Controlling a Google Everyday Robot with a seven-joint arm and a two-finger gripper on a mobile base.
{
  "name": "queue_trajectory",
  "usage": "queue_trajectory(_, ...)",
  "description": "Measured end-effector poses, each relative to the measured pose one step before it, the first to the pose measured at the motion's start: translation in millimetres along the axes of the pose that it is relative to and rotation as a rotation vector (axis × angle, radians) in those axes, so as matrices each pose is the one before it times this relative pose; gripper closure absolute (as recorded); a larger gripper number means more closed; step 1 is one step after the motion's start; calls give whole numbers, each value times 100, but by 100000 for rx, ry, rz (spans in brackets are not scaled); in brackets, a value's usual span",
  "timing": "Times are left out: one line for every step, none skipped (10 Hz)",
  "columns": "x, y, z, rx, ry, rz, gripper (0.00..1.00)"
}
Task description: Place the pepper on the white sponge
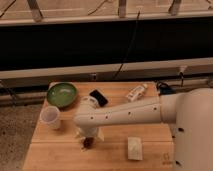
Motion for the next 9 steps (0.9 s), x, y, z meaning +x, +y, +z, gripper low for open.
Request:
queue_trajectory(-58,-154,111,23,-194,158,20)
queue_trajectory(-14,-107,66,-28,-66,115,20)
queue_trajectory(20,-70,92,-76,-65,371,20)
queue_trajectory(-37,-88,138,-208,-187,214,20)
queue_trajectory(-53,-127,108,-150,-154,101,20)
queue_trajectory(-43,-17,109,-379,-84,161,20)
queue_trajectory(-19,-106,49,72,-41,485,20)
queue_trajectory(2,-48,51,35,-20,321,20)
queue_trajectory(-22,-51,82,-159,-62,271,20)
